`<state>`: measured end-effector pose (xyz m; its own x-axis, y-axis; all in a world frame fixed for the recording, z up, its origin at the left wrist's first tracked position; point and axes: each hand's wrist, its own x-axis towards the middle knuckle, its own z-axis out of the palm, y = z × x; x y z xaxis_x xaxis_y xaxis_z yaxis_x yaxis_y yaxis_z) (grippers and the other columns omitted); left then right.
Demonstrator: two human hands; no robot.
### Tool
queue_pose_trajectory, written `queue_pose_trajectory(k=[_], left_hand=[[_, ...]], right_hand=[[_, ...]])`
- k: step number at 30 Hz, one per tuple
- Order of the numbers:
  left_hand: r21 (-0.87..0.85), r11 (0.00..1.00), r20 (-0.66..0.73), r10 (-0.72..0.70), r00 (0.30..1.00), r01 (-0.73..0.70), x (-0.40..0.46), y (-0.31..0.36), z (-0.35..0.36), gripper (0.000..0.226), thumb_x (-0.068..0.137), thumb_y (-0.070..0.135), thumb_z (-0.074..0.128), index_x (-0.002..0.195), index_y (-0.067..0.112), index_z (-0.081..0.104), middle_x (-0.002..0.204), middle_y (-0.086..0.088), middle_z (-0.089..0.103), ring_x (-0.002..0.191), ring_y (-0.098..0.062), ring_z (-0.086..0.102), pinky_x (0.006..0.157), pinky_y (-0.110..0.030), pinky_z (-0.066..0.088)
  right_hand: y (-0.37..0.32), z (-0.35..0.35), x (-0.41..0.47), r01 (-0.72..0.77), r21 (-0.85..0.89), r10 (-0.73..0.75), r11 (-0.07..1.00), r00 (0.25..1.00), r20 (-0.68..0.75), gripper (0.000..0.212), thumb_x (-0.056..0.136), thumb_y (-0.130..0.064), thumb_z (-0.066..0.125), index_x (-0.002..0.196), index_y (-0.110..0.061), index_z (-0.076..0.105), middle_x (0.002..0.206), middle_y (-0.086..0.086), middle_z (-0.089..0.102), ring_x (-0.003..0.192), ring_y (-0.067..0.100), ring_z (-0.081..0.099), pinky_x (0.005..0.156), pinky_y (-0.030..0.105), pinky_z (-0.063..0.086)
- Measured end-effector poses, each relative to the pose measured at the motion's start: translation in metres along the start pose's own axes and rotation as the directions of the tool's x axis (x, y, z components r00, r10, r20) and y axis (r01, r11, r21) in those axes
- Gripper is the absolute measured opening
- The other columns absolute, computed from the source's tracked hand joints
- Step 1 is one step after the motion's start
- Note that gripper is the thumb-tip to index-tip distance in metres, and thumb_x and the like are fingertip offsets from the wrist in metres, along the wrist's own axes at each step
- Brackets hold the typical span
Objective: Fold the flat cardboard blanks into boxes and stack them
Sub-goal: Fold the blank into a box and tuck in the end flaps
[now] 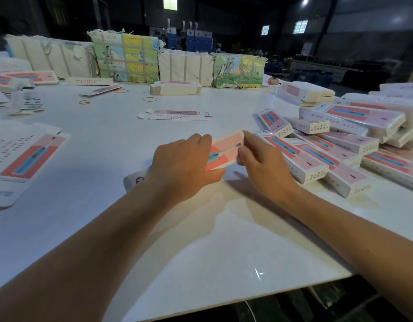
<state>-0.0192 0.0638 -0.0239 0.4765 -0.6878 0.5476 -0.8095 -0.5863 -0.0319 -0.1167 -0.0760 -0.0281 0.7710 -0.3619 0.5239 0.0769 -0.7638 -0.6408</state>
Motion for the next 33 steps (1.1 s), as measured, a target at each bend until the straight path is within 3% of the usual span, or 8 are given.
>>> queue_pose_trajectory(k=[3,10,13,16,18,22,27,33], left_hand=[[-0.038,0.996,-0.007,-0.083,0.997,0.083,0.002,-0.003,-0.004,0.064,0.083,0.067,0.045,0.130,0.024,0.038,0.120,0.005,0.055,0.098,-0.021,0.058,0.065,-0.029,0.033],[-0.057,0.992,0.024,-0.112,0.993,0.114,0.002,-0.011,-0.009,0.061,0.082,0.067,0.046,0.128,0.026,0.040,0.118,0.005,0.057,0.096,-0.021,0.058,0.067,-0.028,0.034],[-0.067,0.991,0.066,-0.107,0.992,0.112,0.003,-0.017,-0.012,0.061,0.081,0.067,0.048,0.127,0.028,0.041,0.117,0.005,0.058,0.092,-0.020,0.055,0.067,-0.028,0.034],[-0.084,0.996,0.128,-0.026,0.991,0.037,0.002,-0.018,-0.014,0.063,0.078,0.067,0.051,0.129,0.032,0.040,0.119,0.008,0.057,0.097,-0.018,0.055,0.069,-0.028,0.034],[-0.075,0.997,0.177,0.009,0.984,0.004,-0.002,-0.016,-0.013,0.065,0.076,0.069,0.051,0.131,0.034,0.039,0.121,0.010,0.055,0.103,-0.016,0.054,0.072,-0.026,0.035],[-0.023,0.996,0.091,0.093,0.991,-0.092,-0.009,-0.016,-0.008,0.064,0.079,0.059,0.058,0.130,0.022,0.051,0.119,0.001,0.061,0.105,-0.024,0.057,0.083,-0.033,0.043],[-0.099,0.985,-0.267,0.109,0.957,-0.140,-0.001,-0.016,-0.002,0.054,0.078,0.045,0.046,0.115,0.008,0.062,0.115,-0.013,0.061,0.105,-0.034,0.051,0.079,-0.049,0.048],[-0.274,0.962,0.144,0.023,0.989,0.017,-0.004,-0.012,0.036,0.051,0.071,0.051,0.029,0.093,0.027,0.068,0.095,0.009,0.060,0.091,-0.020,0.051,0.072,-0.038,0.046]], right_hand=[[0.000,0.000,0.005,-0.136,0.151,0.141,0.979,0.990,-0.027,0.027,0.098,-0.018,0.046,0.118,-0.009,0.061,0.107,0.007,0.068,0.097,0.022,0.062,0.087,0.045,0.052],[0.005,0.001,-0.002,0.025,-0.083,-0.023,0.996,0.999,0.024,0.038,0.089,-0.038,0.048,0.121,-0.022,0.060,0.111,-0.005,0.065,0.099,0.012,0.060,0.080,0.038,0.055],[0.009,-0.002,0.003,0.049,-0.067,-0.047,0.997,0.999,0.025,0.046,0.091,-0.021,0.055,0.136,-0.021,0.048,0.131,-0.003,0.056,0.109,0.011,0.055,0.088,0.040,0.052],[0.011,-0.009,0.003,0.170,-0.142,-0.147,0.975,0.976,0.159,0.075,0.084,-0.007,0.060,0.149,-0.019,0.023,0.154,0.000,0.024,0.134,0.013,0.034,0.109,0.027,0.034],[0.012,-0.011,0.004,0.320,-0.222,-0.258,0.921,0.928,0.269,0.076,0.079,-0.001,0.063,0.146,-0.009,0.028,0.155,0.010,0.023,0.140,0.023,0.026,0.114,0.024,0.023],[0.010,-0.010,0.004,0.406,-0.320,-0.284,0.856,0.886,0.366,0.065,0.080,-0.007,0.068,0.139,-0.003,0.042,0.138,0.016,0.047,0.126,0.031,0.043,0.105,0.037,0.035],[0.018,-0.042,0.032,0.213,-0.459,-0.179,0.863,0.977,0.117,0.061,0.087,-0.026,0.064,0.142,-0.016,0.040,0.131,0.007,0.052,0.115,0.022,0.044,0.091,0.032,0.038],[0.064,-0.172,0.103,-0.106,-0.486,-0.138,0.868,0.887,-0.441,0.015,0.087,-0.020,0.061,0.098,-0.025,0.053,0.119,0.003,0.054,0.102,0.014,0.044,0.068,0.004,0.023]])
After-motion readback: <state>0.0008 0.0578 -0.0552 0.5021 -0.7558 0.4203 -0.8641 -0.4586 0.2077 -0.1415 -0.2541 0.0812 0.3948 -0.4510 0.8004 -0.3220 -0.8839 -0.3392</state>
